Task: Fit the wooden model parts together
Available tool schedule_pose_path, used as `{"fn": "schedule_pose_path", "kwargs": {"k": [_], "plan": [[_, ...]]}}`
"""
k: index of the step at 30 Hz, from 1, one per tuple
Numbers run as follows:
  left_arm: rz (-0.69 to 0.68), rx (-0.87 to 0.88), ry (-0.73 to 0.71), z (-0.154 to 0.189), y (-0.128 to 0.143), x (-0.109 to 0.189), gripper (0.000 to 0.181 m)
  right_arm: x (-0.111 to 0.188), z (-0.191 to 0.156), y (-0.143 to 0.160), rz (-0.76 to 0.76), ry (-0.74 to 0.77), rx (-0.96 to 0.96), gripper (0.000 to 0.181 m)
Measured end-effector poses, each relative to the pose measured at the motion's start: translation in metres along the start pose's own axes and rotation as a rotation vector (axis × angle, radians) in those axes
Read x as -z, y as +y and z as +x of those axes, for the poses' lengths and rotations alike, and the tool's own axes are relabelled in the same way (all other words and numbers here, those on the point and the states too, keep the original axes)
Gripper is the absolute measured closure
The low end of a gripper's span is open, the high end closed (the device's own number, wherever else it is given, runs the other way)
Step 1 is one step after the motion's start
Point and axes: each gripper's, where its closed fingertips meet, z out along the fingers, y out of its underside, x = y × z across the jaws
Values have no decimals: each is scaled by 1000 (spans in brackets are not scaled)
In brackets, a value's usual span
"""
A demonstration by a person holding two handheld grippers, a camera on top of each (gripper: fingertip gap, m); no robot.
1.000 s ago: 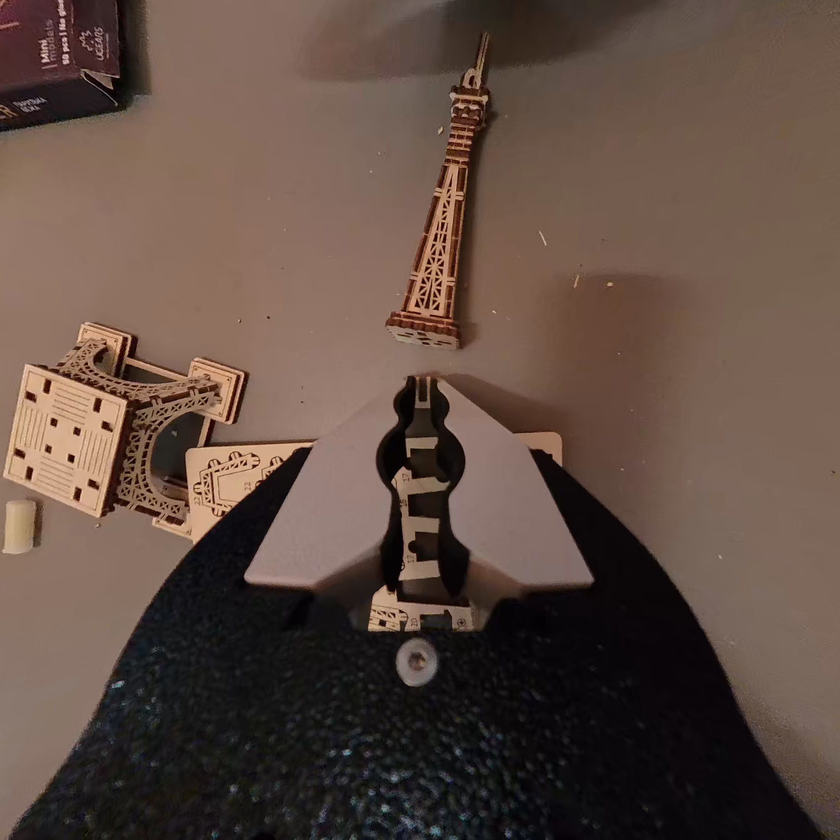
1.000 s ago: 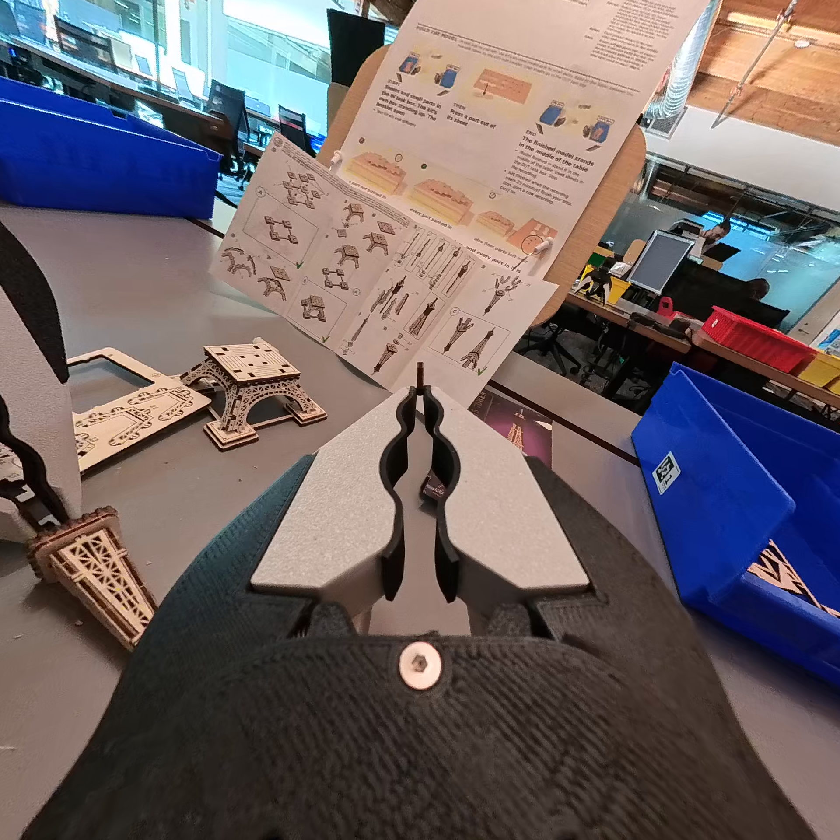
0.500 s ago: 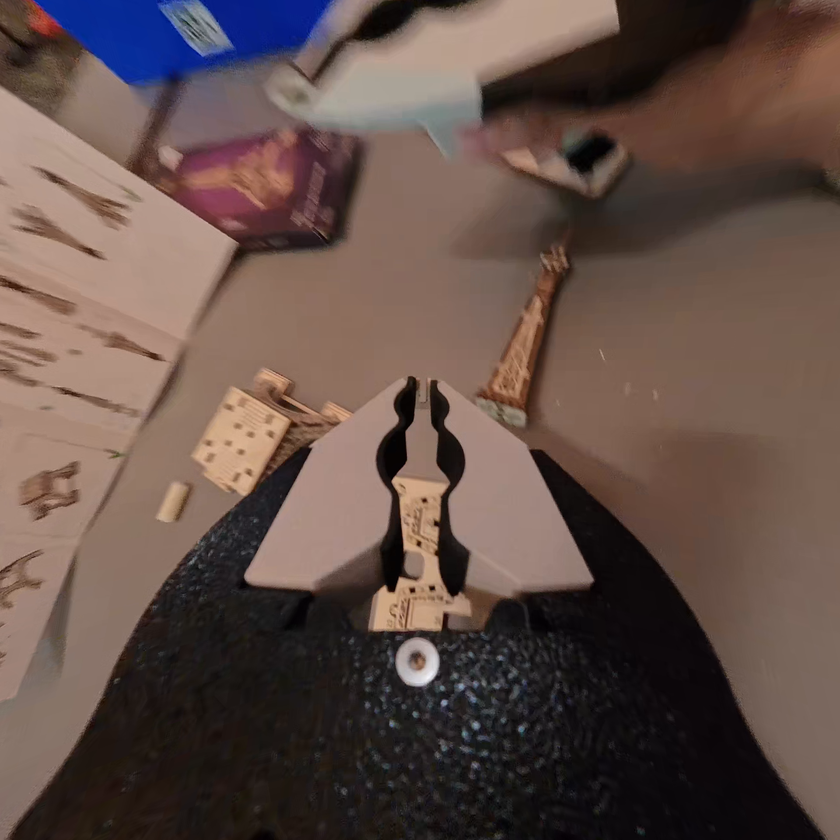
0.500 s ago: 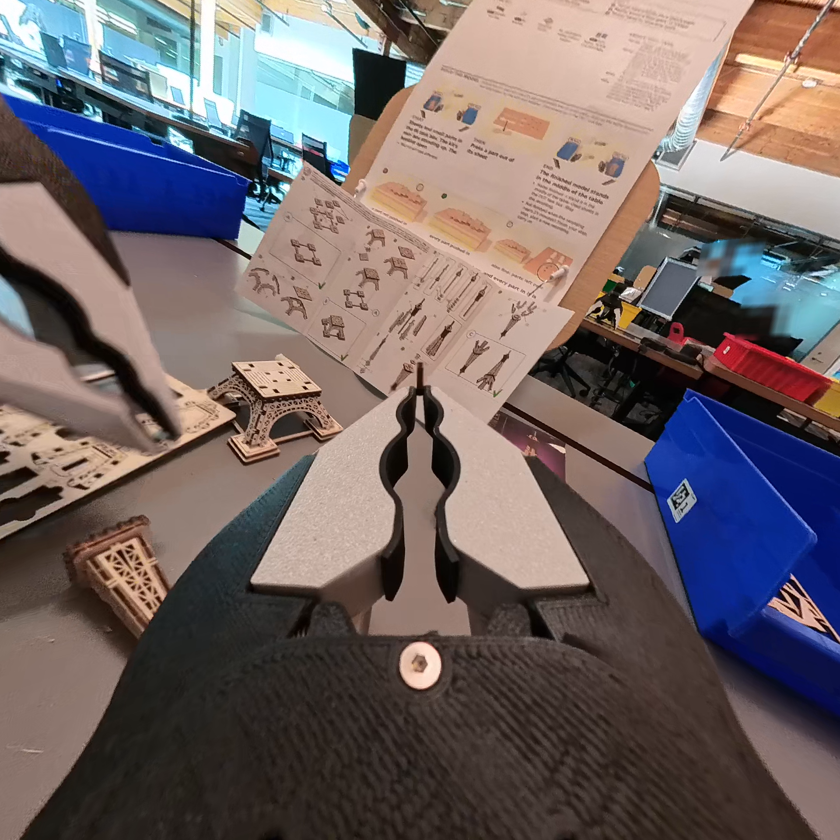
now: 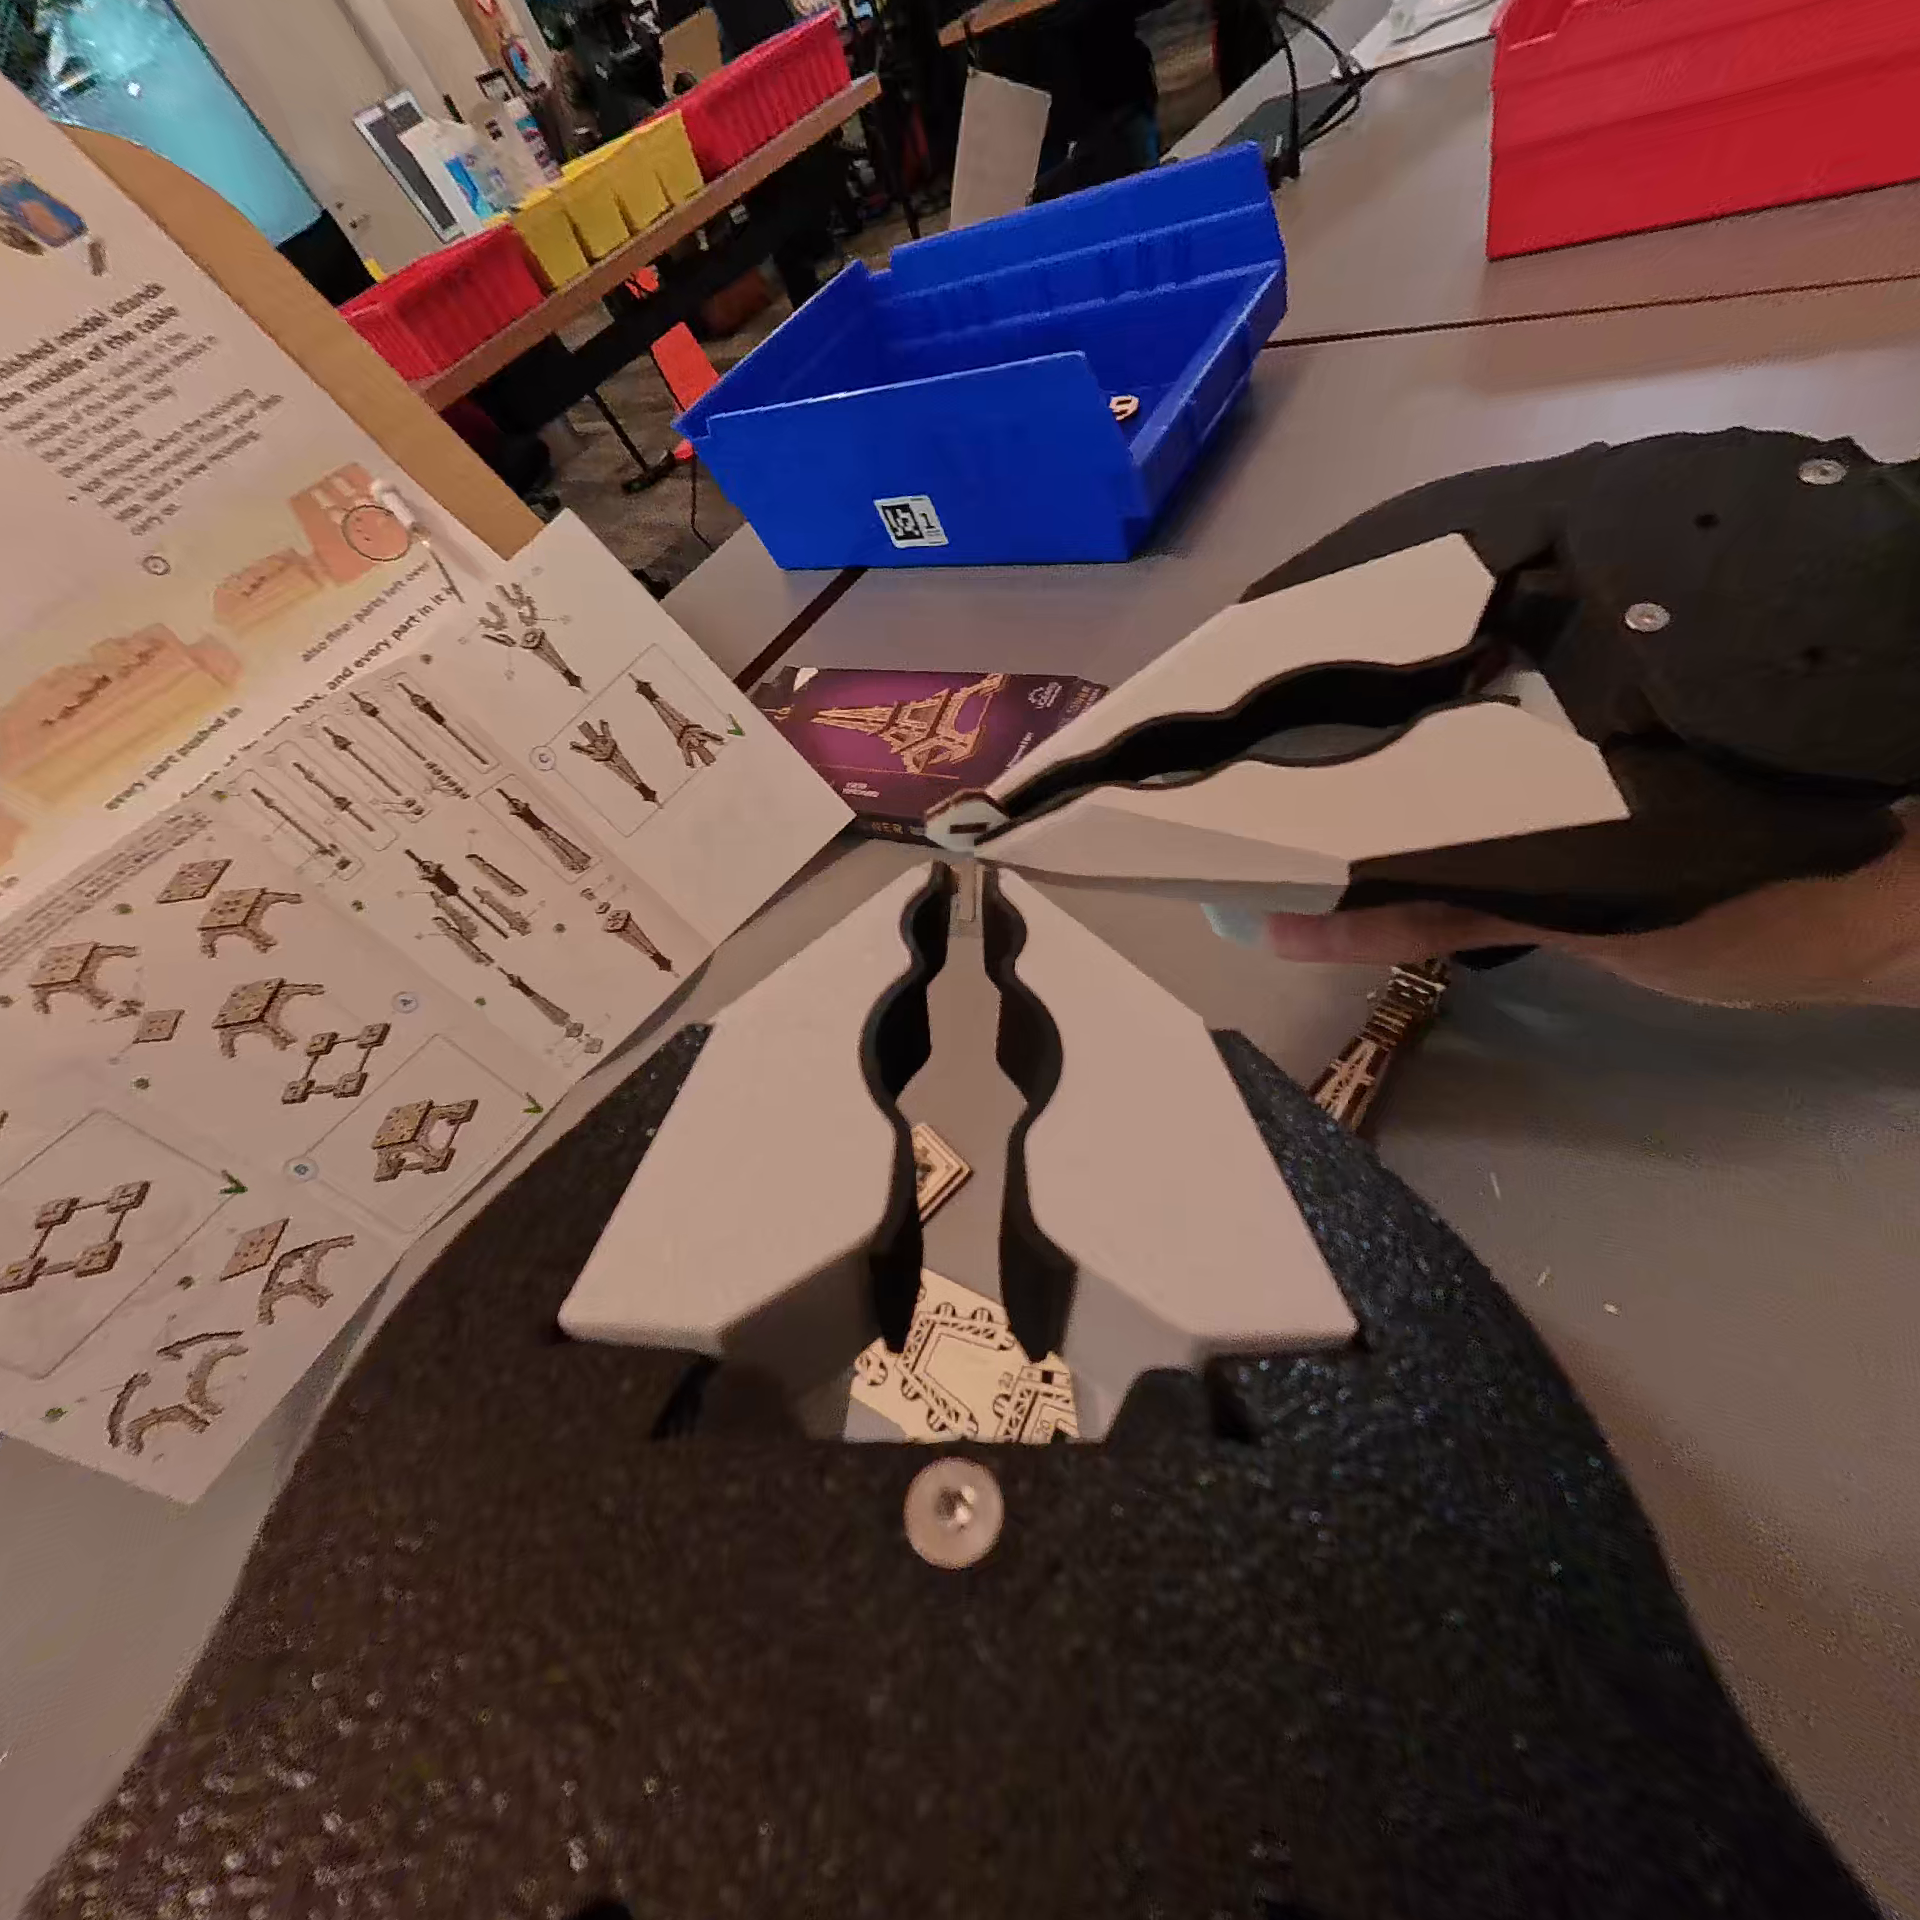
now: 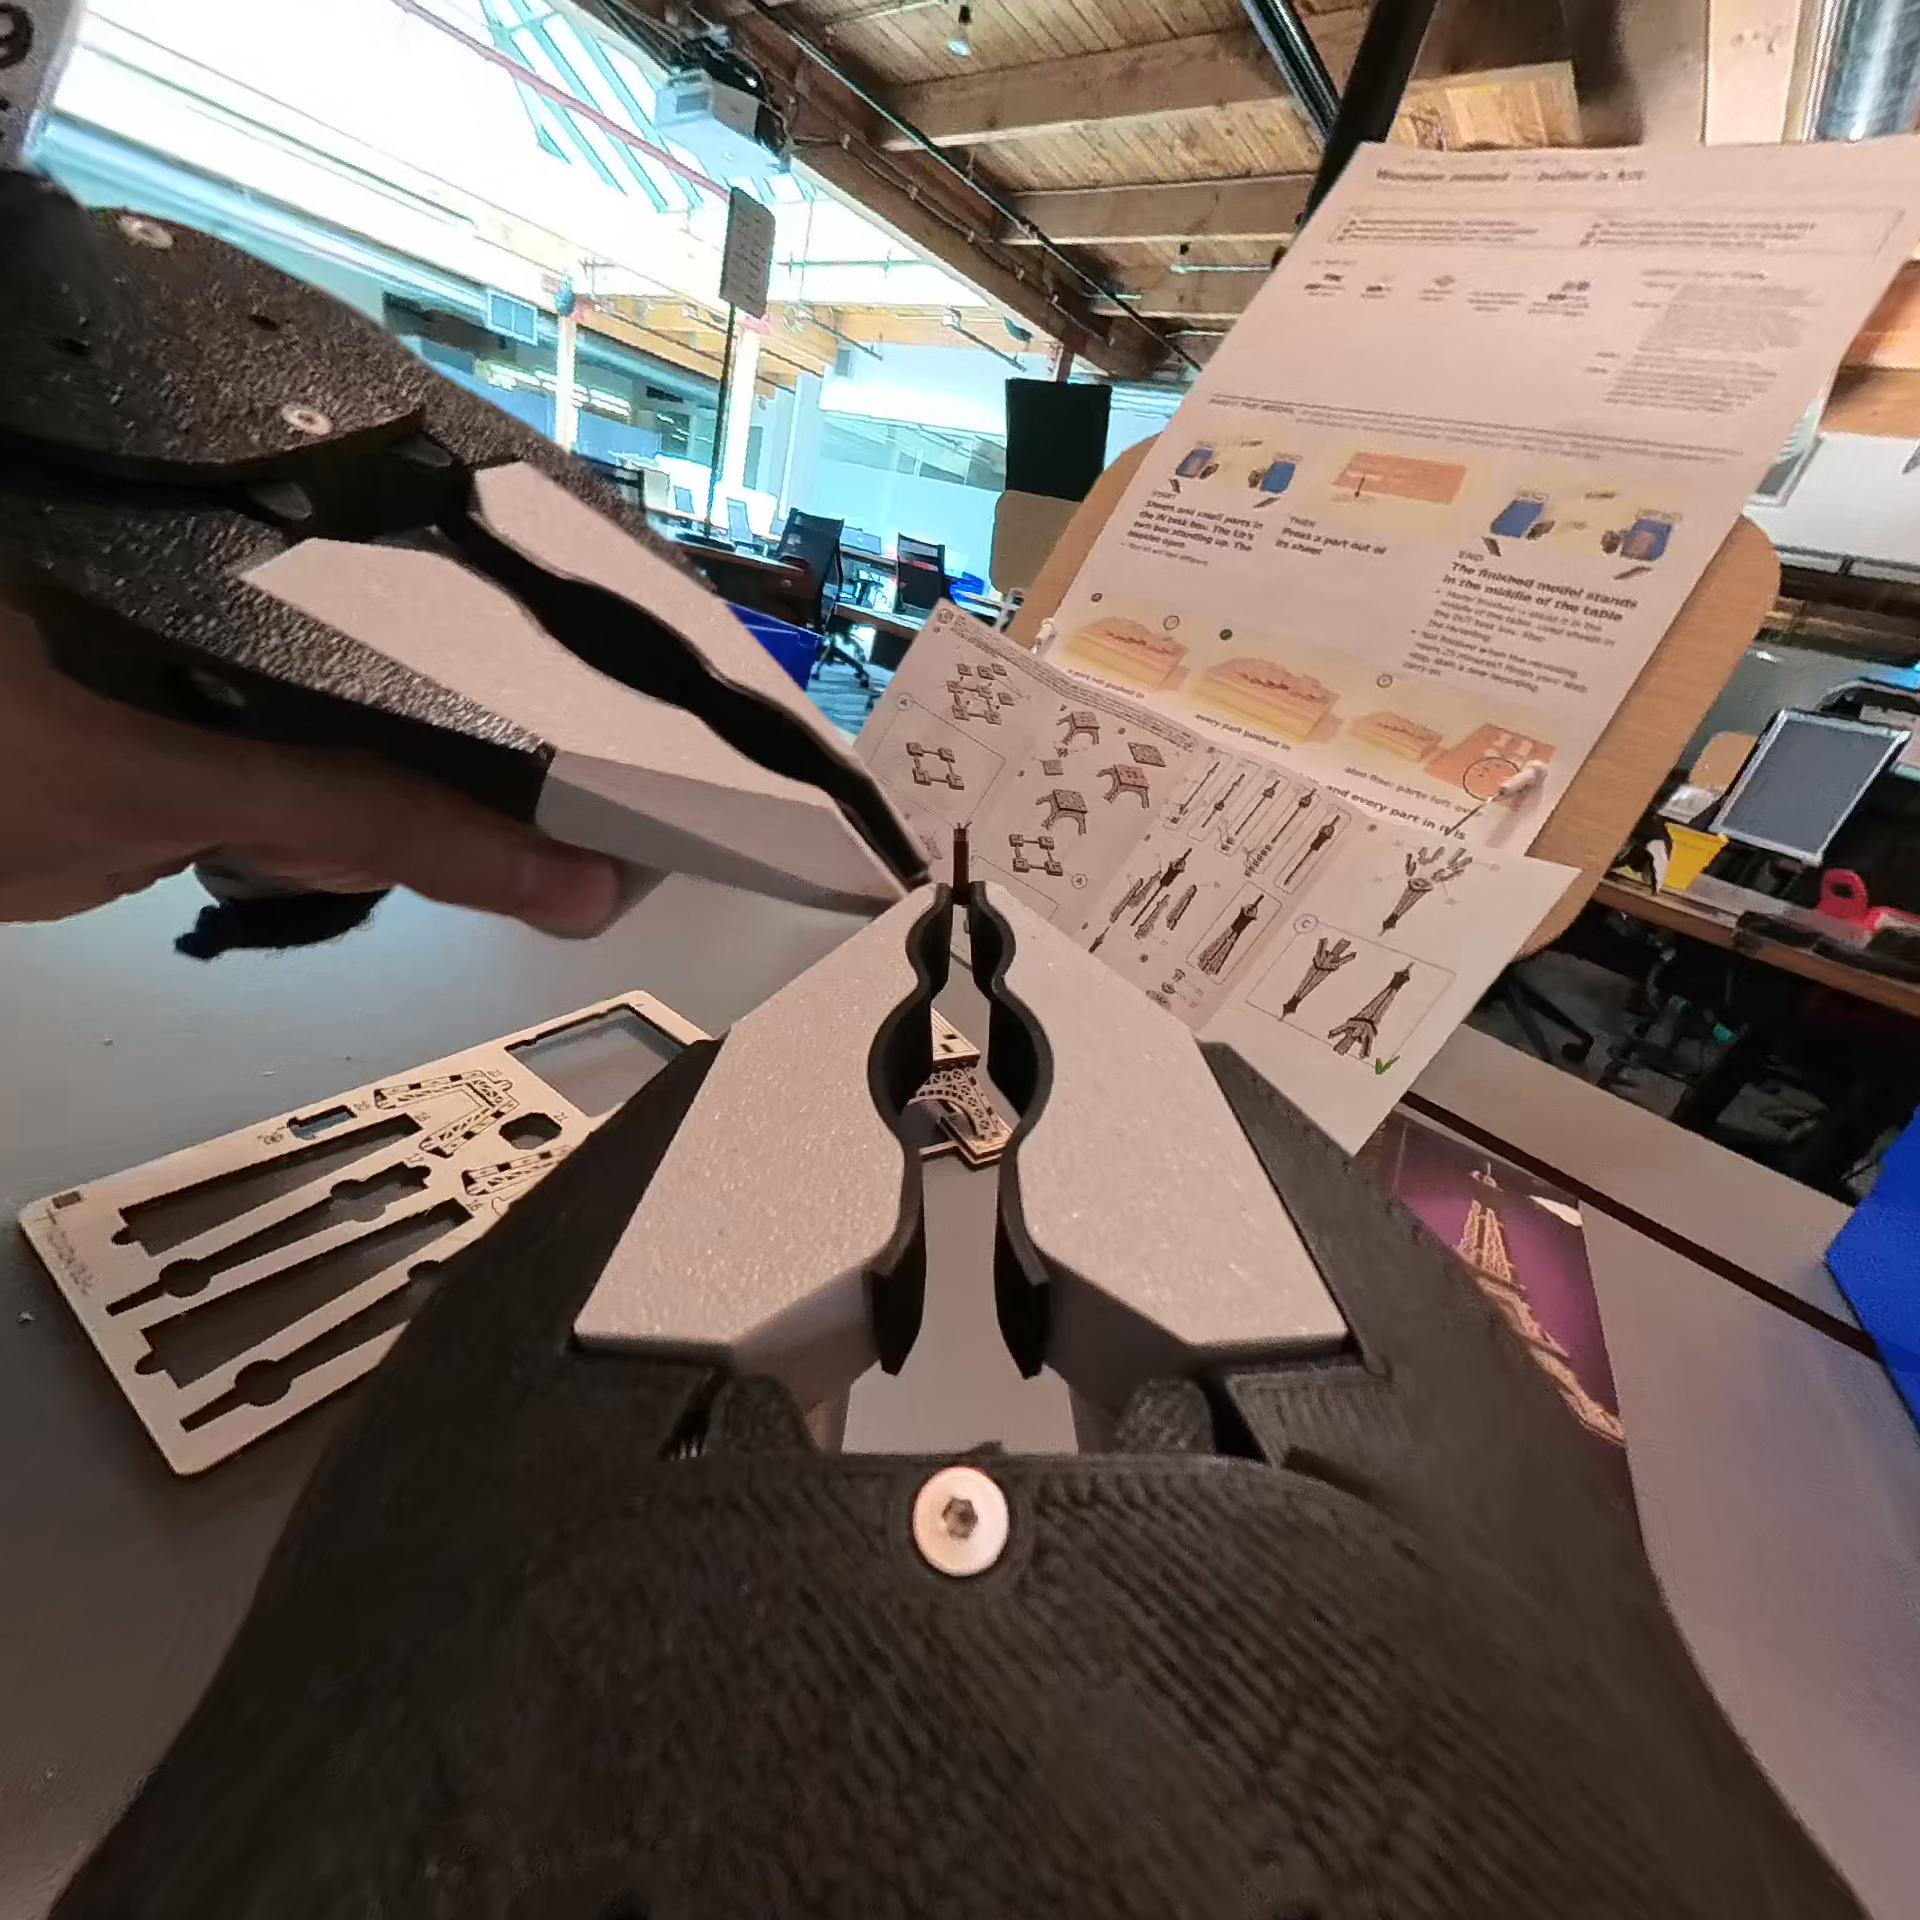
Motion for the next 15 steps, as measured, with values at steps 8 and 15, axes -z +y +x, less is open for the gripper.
{"fn": "schedule_pose_path", "kwargs": {"k": [8, 15], "plan": [[-3, -34, -24, -4, 0, 2, 177, -3, -5, 5, -44, 22, 111, 181], [-33, -43, -37, -5, 5, 0, 177, -5, -6, 10, -89, 51, 185, 181]]}}
